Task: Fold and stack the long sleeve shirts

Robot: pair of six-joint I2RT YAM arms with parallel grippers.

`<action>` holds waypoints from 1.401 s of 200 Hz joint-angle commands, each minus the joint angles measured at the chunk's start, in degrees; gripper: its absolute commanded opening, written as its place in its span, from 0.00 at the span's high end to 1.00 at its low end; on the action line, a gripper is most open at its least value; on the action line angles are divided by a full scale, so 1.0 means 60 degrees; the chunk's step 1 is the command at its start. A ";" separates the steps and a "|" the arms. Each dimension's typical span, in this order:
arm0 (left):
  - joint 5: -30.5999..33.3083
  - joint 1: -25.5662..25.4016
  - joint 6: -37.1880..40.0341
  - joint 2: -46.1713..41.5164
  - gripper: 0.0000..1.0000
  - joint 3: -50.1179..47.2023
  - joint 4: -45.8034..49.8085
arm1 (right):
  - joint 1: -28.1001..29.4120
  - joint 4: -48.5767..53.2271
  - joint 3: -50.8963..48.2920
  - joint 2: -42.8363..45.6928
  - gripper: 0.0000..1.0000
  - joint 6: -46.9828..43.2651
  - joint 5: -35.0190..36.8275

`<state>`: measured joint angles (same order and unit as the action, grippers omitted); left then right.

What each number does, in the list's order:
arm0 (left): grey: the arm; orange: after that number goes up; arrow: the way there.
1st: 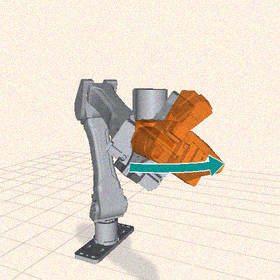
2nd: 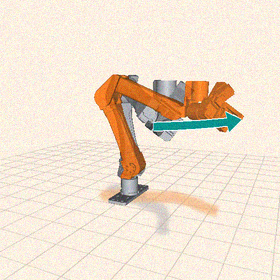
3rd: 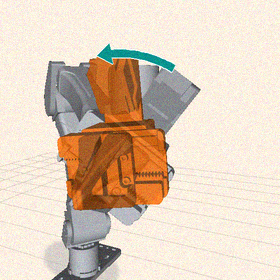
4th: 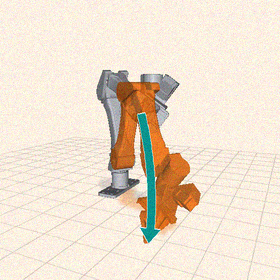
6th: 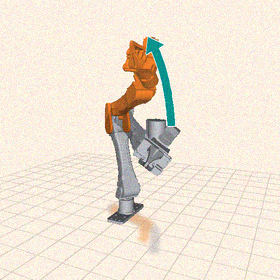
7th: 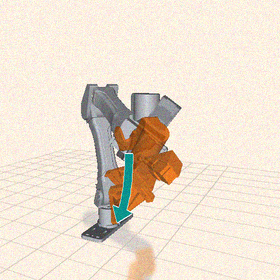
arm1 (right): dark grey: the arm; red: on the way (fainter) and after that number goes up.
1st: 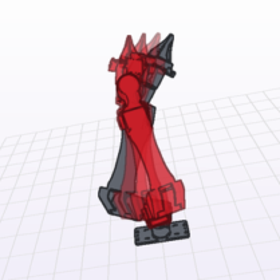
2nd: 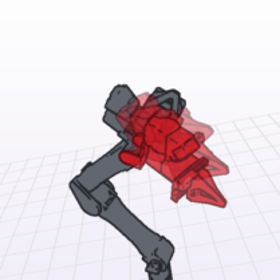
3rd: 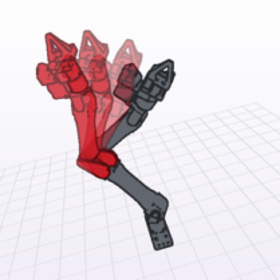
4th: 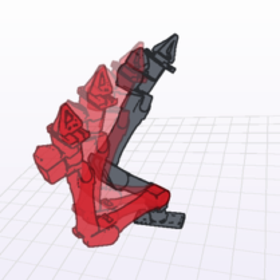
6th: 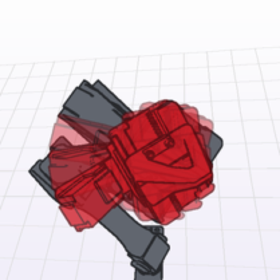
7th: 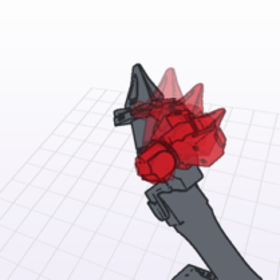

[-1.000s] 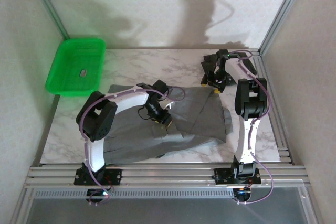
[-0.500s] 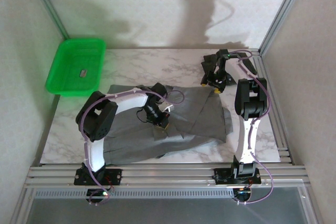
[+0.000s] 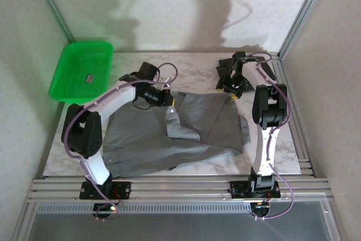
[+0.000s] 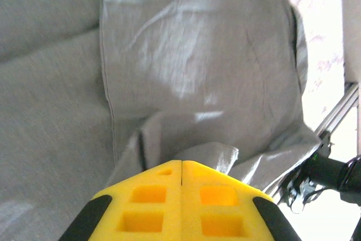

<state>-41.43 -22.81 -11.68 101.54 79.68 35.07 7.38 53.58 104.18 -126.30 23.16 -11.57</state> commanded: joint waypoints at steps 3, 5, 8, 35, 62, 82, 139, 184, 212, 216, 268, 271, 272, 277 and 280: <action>-0.0060 0.0417 -0.0581 0.0011 1.00 0.0634 -0.0359 | -0.0042 0.0138 0.0288 0.0316 0.21 0.0049 0.0434; -0.0055 0.0447 -0.0619 0.0011 1.00 0.0683 -0.0401 | -0.0043 0.0130 0.0295 0.0343 0.20 0.0044 0.0475; -0.0046 0.0491 -0.0697 0.0018 1.00 0.0748 -0.0466 | -0.0043 0.0123 0.0302 0.0382 0.19 0.0043 0.0522; 0.0060 0.0703 -0.1173 0.0047 1.00 0.1620 -0.0779 | -0.0041 -0.0019 0.0409 0.0668 0.15 -0.0046 0.0656; 0.0418 0.0807 -0.1363 -0.0044 1.00 0.2292 -0.0821 | -0.0041 -0.0105 0.0533 0.0874 0.14 -0.0123 0.0573; 0.0968 0.1075 -0.1435 -0.0159 1.00 0.2259 -0.0825 | -0.0042 -0.0112 0.0608 0.0952 0.14 -0.0120 0.0495; 0.2508 0.1990 -0.2020 -0.0729 1.00 0.1441 -0.1394 | 0.0019 -0.0391 0.0484 0.1277 0.13 -0.0347 -0.0033; 0.3280 0.2243 -0.2220 -0.1113 1.00 0.1017 -0.1480 | 0.0202 -0.0570 -0.0298 0.1819 0.14 -0.0592 -0.1042; 0.3758 0.2305 -0.2298 -0.1427 1.00 0.0664 -0.1619 | 0.0453 -0.0699 -0.1337 0.2187 0.14 -0.0717 -0.1686; 0.3769 0.2293 -0.2318 -0.1471 1.00 0.0628 -0.1639 | 0.0499 -0.0713 -0.1496 0.2233 0.14 -0.0711 -0.1696; 0.4255 0.2297 -0.2442 -0.1735 1.00 0.0089 -0.1549 | 0.0880 -0.1008 -0.2607 0.2240 0.13 -0.0311 -0.2396; 0.4325 0.2295 -0.2429 -0.1745 1.00 0.0077 -0.1498 | 0.0917 -0.1000 -0.2581 0.2210 0.13 -0.0303 -0.2393; 0.4348 0.2294 -0.2423 -0.1754 1.00 0.0071 -0.1481 | 0.0935 -0.1003 -0.2567 0.2197 0.13 -0.0309 -0.2393; 0.4475 0.2297 -0.2409 -0.1787 1.00 0.0038 -0.1419 | 0.0973 -0.0993 -0.2520 0.2138 0.13 -0.0303 -0.2386; 0.4547 0.2293 -0.2413 -0.1818 1.00 0.0016 -0.1393 | 0.0992 -0.0993 -0.2480 0.2102 0.13 -0.0291 -0.2388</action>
<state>-18.83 -9.52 -25.58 93.17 81.06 25.58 12.08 48.71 88.49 -113.30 20.73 -23.24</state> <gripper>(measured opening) 0.057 0.873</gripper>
